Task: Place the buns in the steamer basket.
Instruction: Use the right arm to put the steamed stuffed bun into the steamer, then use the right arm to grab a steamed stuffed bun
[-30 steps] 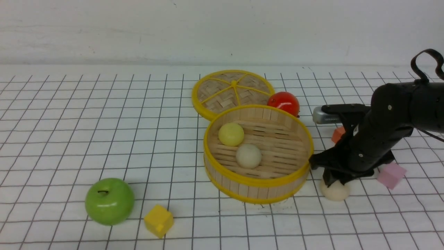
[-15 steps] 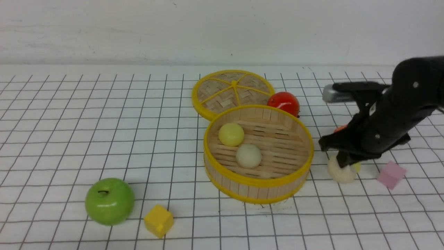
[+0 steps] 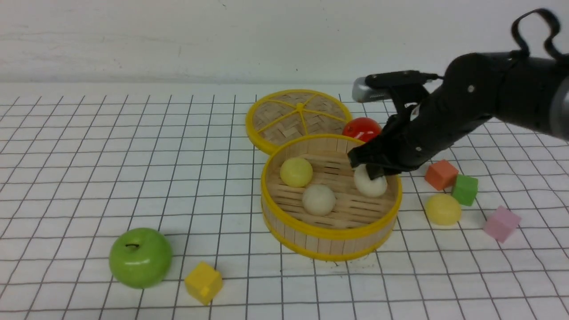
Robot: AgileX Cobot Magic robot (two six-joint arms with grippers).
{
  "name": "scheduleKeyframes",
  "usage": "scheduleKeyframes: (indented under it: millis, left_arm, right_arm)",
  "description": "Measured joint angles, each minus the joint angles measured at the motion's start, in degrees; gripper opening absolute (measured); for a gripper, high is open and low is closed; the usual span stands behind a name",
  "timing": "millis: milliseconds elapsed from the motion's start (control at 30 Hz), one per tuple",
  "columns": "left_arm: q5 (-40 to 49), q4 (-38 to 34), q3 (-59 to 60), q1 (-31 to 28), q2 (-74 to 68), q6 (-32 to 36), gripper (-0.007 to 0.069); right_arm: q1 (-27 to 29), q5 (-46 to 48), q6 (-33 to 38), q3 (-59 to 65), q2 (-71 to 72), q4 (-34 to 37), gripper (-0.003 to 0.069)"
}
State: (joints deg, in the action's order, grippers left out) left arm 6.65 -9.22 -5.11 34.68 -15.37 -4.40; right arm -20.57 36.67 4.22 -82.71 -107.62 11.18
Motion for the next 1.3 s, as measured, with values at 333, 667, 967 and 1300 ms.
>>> scheduleKeyframes:
  millis: [333,667,967,1300]
  left_arm:
    - [0.0,0.0,0.0,0.0,0.0,0.0,0.0021]
    - [0.0,0.0,0.0,0.0,0.0,0.0,0.0029]
    - [0.0,0.0,0.0,0.0,0.0,0.0,0.0038]
    - [0.0,0.0,0.0,0.0,0.0,0.0,0.0039]
  right_arm:
    - [0.0,-1.1,0.0,-1.2,-3.8,0.1,0.0303]
    - [1.5,13.0,-3.0,-3.6,7.2,-8.1,0.0426]
    - [12.4,15.2,-12.0,3.2,4.8,-12.1,0.0253]
    - [13.3,7.0,-9.1,3.4,0.4,-6.2,0.0252]
